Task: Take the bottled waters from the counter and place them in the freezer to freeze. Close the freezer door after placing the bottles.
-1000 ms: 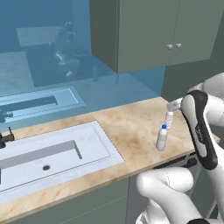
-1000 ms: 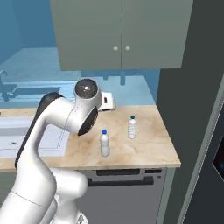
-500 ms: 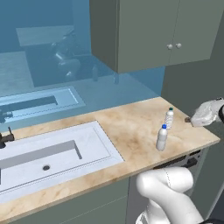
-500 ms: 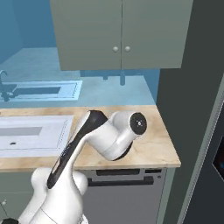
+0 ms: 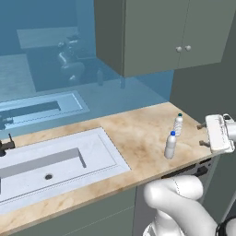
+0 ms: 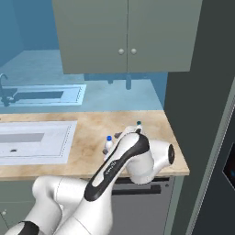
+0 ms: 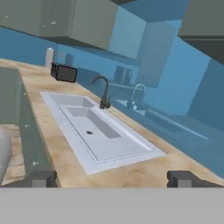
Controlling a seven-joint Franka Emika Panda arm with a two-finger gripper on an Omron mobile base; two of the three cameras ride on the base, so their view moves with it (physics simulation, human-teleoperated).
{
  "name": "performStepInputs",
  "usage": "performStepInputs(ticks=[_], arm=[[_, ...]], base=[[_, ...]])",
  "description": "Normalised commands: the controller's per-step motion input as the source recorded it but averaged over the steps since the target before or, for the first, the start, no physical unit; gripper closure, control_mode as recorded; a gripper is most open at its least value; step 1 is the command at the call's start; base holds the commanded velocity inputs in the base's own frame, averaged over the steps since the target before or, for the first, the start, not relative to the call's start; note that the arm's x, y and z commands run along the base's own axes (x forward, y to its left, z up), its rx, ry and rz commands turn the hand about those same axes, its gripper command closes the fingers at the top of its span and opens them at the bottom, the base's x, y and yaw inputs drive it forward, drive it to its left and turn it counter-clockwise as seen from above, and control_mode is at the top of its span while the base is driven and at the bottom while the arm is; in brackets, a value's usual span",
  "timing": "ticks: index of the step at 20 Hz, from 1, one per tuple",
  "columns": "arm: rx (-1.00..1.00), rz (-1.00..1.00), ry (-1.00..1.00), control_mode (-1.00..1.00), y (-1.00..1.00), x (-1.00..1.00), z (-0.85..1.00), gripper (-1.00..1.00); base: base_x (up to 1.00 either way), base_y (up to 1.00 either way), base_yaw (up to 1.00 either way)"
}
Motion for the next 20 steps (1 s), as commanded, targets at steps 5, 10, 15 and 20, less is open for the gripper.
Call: performStepInputs(ticks=[5, 10, 15, 20], arm=[[0.04, -0.01, -0.16, -1.00, 0.00, 0.00, -0.50, -1.00], [0.00, -0.06, -0.13, -1.00, 0.00, 0.08, -0.35, -1.00], [0.00, -0.06, -0.07, -1.00, 0.00, 0.21, -0.29, -1.00], [0.00, -0.01, 0.00, -1.00, 0.00, 0.24, -0.34, -1.00]], base=[[0.00, 0.00, 0.00], [0.00, 0.00, 0.00], [0.00, 0.00, 0.00], [0.00, 0.00, 0.00]])
